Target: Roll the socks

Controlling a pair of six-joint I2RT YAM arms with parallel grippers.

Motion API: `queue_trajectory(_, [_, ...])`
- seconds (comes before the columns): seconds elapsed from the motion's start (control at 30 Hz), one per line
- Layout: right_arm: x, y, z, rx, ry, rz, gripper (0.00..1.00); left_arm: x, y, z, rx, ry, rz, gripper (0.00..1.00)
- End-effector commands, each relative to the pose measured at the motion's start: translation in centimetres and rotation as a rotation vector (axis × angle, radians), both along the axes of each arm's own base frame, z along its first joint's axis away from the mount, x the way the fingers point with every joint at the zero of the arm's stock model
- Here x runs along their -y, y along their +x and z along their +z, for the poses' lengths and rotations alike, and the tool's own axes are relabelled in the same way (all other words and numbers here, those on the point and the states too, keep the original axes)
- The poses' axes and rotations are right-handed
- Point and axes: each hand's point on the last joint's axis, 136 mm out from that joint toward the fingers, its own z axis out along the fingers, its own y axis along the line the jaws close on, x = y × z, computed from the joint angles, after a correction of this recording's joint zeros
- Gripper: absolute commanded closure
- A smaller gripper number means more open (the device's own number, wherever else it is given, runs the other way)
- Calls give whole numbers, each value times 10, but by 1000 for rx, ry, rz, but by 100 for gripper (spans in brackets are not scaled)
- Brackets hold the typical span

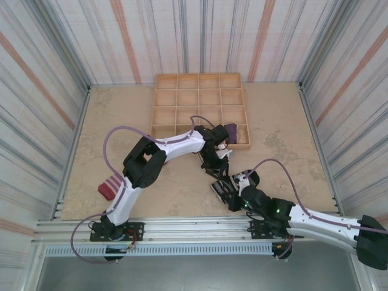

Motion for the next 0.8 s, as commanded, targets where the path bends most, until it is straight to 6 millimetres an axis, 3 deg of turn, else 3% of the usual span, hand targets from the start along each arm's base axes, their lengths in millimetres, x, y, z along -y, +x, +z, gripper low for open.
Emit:
queue_trajectory(0.0, [13,-10,-24,-80,-68,-1,100,-5,6,-12,1,59,36,66])
queue_trajectory(0.1, [12,-11,-23,-95,-56,1,100,-10,14,-15,26,88,68,74])
queue_trajectory(0.27, [10,-10,-21,-131,-24,-2,100,-24,30,-17,49,140,139,97])
queue_trajectory(0.4, [11,-9,-22,-150,-20,0,100,-21,29,-15,38,119,133,98])
queue_trajectory(0.47, [11,-9,-22,-151,-18,1,100,-18,29,-9,42,80,122,84])
queue_trajectory(0.53, [11,-9,-23,-152,-23,1,100,-18,29,-3,51,39,123,61])
queue_trajectory(0.6, [11,-9,-22,-151,-25,2,100,-22,32,1,37,1,146,46])
queue_trajectory(0.77, [9,-6,-18,-137,-50,13,100,-21,35,12,-3,-110,166,37])
